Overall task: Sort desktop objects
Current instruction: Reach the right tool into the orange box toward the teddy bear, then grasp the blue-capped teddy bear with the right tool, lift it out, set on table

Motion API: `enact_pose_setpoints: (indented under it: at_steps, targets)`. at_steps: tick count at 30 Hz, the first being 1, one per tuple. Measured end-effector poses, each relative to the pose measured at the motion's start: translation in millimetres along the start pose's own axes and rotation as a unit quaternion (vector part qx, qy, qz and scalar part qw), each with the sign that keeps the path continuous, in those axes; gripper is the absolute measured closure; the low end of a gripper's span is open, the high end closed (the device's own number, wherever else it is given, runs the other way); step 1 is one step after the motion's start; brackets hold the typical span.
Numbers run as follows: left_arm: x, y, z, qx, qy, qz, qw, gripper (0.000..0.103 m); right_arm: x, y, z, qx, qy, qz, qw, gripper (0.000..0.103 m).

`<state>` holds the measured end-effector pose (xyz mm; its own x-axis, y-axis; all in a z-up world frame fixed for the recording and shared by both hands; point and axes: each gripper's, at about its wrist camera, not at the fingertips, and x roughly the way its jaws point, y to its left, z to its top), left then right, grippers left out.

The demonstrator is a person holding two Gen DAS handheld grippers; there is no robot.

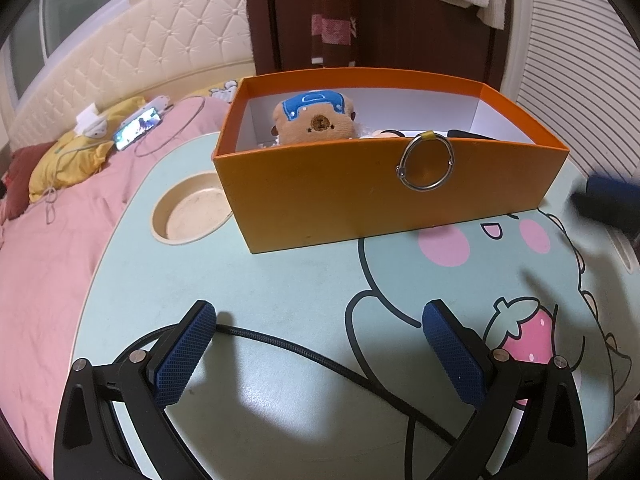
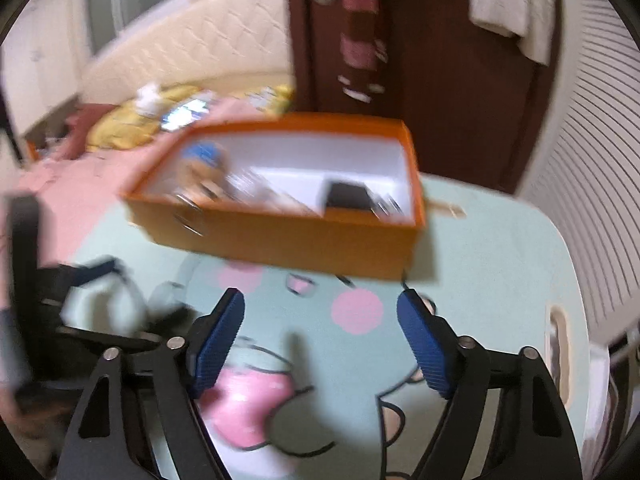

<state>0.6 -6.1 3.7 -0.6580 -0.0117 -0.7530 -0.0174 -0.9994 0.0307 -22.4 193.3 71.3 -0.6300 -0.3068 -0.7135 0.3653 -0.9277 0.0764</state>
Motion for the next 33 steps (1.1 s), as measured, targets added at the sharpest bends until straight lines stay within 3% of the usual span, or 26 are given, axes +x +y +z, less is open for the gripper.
enact_pose_setpoints:
  at_steps: [2,5,7,8,10,17,20,25,33]
  targets:
    - [0.6,0.6,0.8,0.001,0.000,0.000,1.0000,0.001,-19.1,7.6,19.6,-0.002,-0.020,0.049,0.999,0.026]
    - [0.0,-6.4,-3.2,0.002,-0.004,0.002,1.0000,0.001,-15.1,33.1,58.4,-0.014,-0.027,0.086,0.996,0.026]
    - [0.4,-7.7,-3.1,0.002,-0.004,0.003,1.0000,0.001,14.9,47.4,84.9,-0.018,0.002,0.083,0.996,0.029]
    - [0.8,-8.2,-2.8,0.002,-0.004,0.003,1.0000,0.001,28.3,53.4,90.3,-0.018,0.017,0.084,0.996,0.038]
    - [1.5,-8.5,-2.5,0.001,-0.004,0.003,1.0000,0.001,65.7,65.1,104.4,-0.026,0.065,0.095,0.993,0.043]
    - [2.8,-16.0,-0.6,0.002,-0.003,0.000,1.0000,0.001,123.5,84.3,103.4,-0.024,0.132,0.116,0.984,0.042]
    - [3.7,-16.5,2.5,0.002,-0.001,-0.001,1.0000,0.001,141.3,87.1,101.8,-0.023,0.150,0.110,0.982,0.056]
    - [2.7,-7.4,2.0,0.000,-0.001,-0.003,1.0000,0.001,122.3,83.8,108.4,-0.033,0.117,0.108,0.987,0.059]
    - [4.0,-4.5,2.6,-0.001,-0.001,-0.003,1.0000,0.001,41.3,55.5,103.9,-0.010,0.039,0.125,0.991,0.059]
